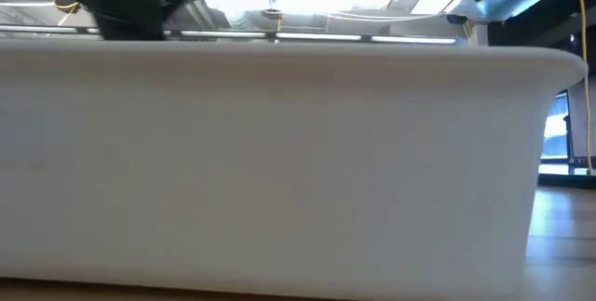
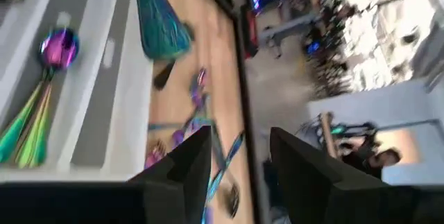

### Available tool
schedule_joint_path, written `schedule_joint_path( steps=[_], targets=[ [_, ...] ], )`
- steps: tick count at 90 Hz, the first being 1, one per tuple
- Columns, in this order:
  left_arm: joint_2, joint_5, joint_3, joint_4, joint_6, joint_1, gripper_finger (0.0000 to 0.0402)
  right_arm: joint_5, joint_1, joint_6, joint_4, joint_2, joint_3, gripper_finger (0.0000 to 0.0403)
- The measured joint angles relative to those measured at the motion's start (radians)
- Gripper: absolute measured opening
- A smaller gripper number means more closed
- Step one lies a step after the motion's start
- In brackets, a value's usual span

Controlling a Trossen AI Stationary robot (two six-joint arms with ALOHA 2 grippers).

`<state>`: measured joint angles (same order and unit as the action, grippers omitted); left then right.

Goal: Sort silverware
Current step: Put the blue fork into the white silverware tray

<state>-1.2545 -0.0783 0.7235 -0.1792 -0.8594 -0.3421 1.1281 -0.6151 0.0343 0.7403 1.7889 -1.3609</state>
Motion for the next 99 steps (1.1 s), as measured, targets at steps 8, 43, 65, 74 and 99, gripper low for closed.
schedule_joint_path(
  steps=[8, 43, 65, 74, 99],
  targets=[
    [0.000, -0.028, 0.000, 0.005, -0.106, -0.029, 0.0000, -0.038, 0.000, 0.119, 0.094, 0.000, 0.000, 0.0131],
    [-0.044, -0.027, 0.000, 0.122, -0.281, -0.223, 0.0000, -0.171, 0.000, 0.382, 0.290, 0.000, 0.047, 0.0131],
    [-0.138, -0.046, 0.000, 0.151, -0.418, -0.287, 0.0000, -0.267, 0.000, 0.393, 0.283, 0.001, 0.097, 0.0131],
    [-0.192, -0.087, 0.000, 0.197, -0.457, -0.300, 0.0000, -0.268, 0.000, 0.410, 0.282, 0.001, 0.097, 0.0131],
    [-0.329, -0.201, 0.015, 0.338, -0.464, -0.280, 0.0000, -0.268, 0.000, 0.414, 0.281, 0.001, 0.097, 0.0131]
  ],
)
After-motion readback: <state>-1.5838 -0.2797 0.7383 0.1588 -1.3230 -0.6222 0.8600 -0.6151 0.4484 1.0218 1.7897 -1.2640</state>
